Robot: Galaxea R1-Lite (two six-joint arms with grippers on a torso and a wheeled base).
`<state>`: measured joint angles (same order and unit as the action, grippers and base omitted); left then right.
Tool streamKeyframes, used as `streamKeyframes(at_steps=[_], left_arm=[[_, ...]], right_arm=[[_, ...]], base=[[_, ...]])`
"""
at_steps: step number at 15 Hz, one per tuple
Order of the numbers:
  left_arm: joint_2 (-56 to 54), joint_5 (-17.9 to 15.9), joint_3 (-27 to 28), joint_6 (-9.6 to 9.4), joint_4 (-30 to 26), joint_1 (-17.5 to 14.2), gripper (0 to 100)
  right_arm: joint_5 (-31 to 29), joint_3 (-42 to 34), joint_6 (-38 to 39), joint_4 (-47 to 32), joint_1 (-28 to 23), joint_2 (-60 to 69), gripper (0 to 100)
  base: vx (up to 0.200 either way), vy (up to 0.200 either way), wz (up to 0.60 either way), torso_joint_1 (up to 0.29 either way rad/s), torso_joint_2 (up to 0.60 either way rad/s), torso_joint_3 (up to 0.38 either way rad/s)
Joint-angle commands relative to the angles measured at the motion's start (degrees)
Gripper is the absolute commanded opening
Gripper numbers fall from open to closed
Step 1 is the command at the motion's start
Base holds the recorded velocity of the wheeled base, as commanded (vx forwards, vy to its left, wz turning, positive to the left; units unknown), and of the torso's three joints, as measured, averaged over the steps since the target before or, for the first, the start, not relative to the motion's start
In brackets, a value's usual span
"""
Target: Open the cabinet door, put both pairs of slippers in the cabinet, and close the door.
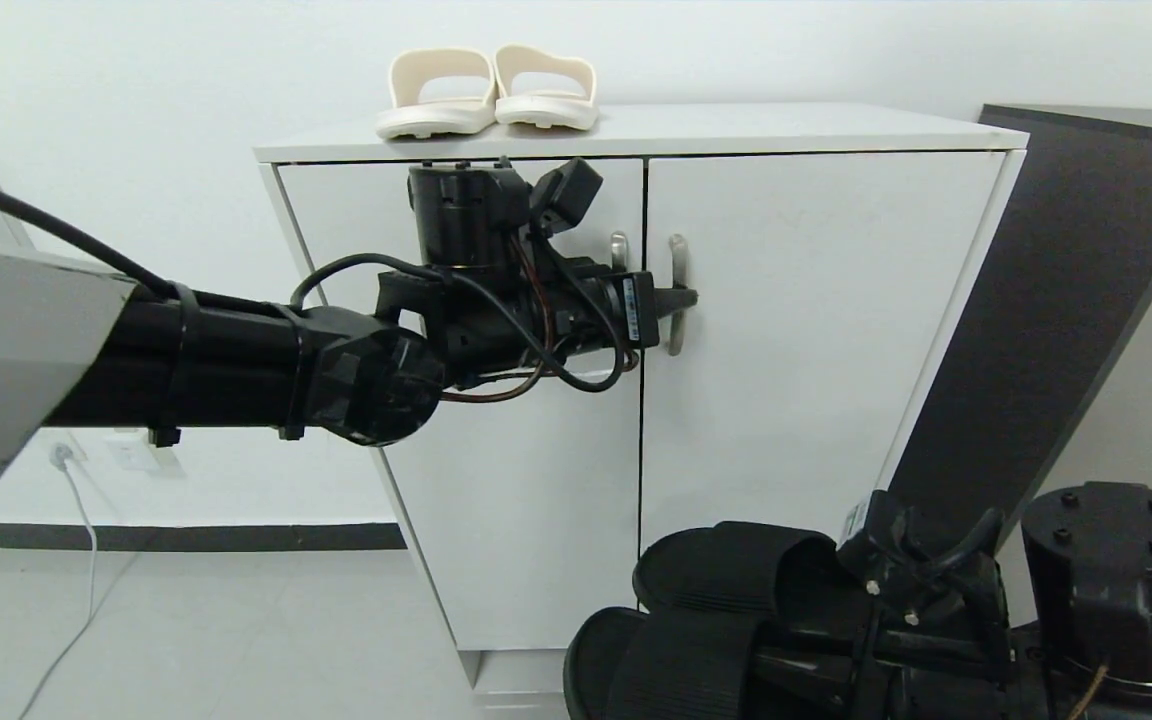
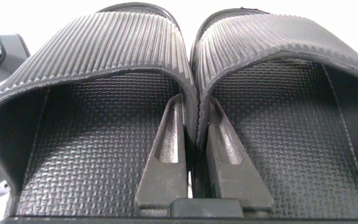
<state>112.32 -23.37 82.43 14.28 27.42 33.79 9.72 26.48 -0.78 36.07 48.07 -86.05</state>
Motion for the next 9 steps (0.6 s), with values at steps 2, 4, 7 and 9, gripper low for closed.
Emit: streamKeyframes(at_steps=[2, 4, 7, 9], left_arm=[[-4.57, -0.01, -4.47, -0.04, 0.36, 1.89, 0], [-7.56, 0.08, -7.81, -0.12, 0.88, 3.56, 0], [-11.34, 2.28, -13.26, -0.12, 4.49, 6.2, 0], [-15.29, 2.89, -17.57, 0.05, 6.51, 7.34, 0]], right_arm=[[0.3, -1.08, -0.1, 0.05, 1.5, -0.61, 0], [2.94, -1.87, -0.1, 0.14, 2.03, -0.08, 0], [4.35, -2.4, -0.1, 0.05, 2.29, 1.5, 0], [4.61, -2.48, -0.01, 0.05, 3.26, 2.29, 0]], base=[[0.0, 0.0, 0.0, 0.0, 0.0, 0.0], [0.0, 0.0, 0.0, 0.0, 0.0, 0.0], [0.0, 0.0, 0.0, 0.0, 0.0, 0.0], [0.0, 0.0, 0.0, 0.0, 0.0, 0.0]])
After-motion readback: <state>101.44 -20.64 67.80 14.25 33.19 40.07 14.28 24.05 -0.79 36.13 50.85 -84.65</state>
